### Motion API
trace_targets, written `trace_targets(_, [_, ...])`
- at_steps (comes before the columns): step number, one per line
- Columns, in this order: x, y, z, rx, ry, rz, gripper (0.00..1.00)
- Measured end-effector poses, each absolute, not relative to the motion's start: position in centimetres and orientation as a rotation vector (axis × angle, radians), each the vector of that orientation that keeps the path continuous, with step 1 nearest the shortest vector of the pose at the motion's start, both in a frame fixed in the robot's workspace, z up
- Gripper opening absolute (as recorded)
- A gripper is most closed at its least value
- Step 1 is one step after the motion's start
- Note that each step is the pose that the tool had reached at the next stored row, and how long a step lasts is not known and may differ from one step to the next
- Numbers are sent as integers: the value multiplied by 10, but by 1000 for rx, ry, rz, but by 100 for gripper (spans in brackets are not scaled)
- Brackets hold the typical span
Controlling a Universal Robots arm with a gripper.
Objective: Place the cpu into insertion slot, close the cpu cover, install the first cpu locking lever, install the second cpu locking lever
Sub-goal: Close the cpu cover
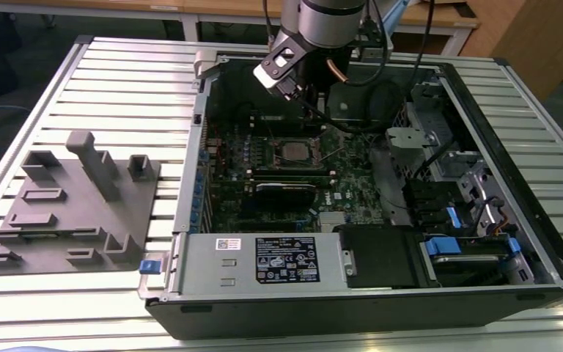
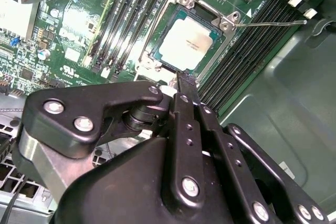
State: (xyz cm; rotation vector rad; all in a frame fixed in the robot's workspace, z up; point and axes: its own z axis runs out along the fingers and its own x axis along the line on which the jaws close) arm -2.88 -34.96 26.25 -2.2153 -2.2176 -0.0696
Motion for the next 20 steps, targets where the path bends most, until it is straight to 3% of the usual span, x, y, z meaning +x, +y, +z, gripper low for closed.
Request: trace_targets(20, [-23,-350,263,-2215,-2217,-70,11])
